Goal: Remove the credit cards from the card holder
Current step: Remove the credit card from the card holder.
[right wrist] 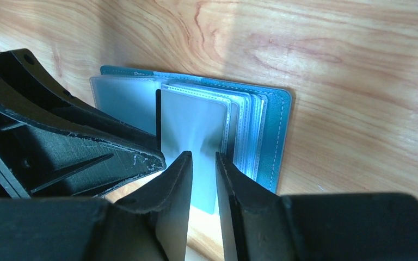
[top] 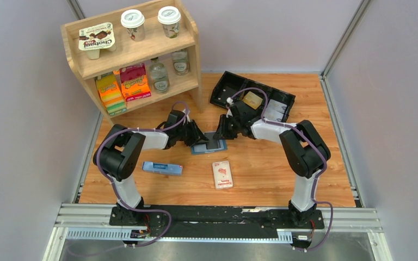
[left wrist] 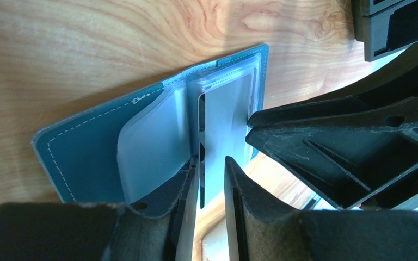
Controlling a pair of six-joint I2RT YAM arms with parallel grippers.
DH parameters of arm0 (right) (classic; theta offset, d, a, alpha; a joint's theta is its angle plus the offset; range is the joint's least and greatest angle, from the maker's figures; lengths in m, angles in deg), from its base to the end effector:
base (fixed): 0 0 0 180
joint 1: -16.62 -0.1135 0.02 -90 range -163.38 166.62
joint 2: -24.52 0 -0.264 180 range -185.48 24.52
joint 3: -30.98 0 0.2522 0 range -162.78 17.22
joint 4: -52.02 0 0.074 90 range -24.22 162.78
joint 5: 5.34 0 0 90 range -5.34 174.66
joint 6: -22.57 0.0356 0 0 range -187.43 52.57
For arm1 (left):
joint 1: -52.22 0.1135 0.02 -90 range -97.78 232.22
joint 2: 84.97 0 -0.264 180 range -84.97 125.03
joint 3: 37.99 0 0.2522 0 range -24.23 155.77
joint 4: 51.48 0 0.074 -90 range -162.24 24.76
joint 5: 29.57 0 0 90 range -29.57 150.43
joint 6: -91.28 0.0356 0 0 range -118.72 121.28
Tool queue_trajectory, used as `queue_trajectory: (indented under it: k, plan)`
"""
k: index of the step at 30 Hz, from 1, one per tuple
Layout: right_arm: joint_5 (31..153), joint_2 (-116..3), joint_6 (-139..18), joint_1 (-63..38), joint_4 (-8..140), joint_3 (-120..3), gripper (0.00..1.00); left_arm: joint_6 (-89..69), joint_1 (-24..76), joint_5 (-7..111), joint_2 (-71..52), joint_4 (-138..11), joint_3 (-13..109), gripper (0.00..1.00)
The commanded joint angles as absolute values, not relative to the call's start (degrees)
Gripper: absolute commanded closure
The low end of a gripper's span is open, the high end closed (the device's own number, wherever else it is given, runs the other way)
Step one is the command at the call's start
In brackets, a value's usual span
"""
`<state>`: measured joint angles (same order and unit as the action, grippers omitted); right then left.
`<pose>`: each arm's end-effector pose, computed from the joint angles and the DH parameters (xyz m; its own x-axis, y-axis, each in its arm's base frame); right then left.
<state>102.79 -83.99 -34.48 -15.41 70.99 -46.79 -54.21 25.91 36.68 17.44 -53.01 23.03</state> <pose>0.3250 0.2164 0.1527 -0.9096 0.0407 -0.4135 -0.2144 0.8066 0.5509 0.3020 -0.1653 0.1320 -0.8980 -0.3974 -0.1889 -0.1234 0.6395 -0.7588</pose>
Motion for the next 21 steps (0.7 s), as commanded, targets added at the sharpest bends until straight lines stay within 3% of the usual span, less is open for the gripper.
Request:
queue_trajectory:
  k: [1,15,21]
  plan:
    - [103.2,-85.6,-34.7,-15.6,70.1,-45.9,0.71,-56.9,26.4,35.9,13.1,-44.1,20.0,0.70]
    - [104.3,-87.3,-34.2,-15.6,69.4,-45.8,0.70,-59.2,26.7,35.0,10.7,-34.6,15.2,0.90]
    - [105.0,-87.3,-34.1,-15.6,69.0,-45.5,0.70,-60.7,26.7,34.0,12.6,-32.9,15.1,0.82]
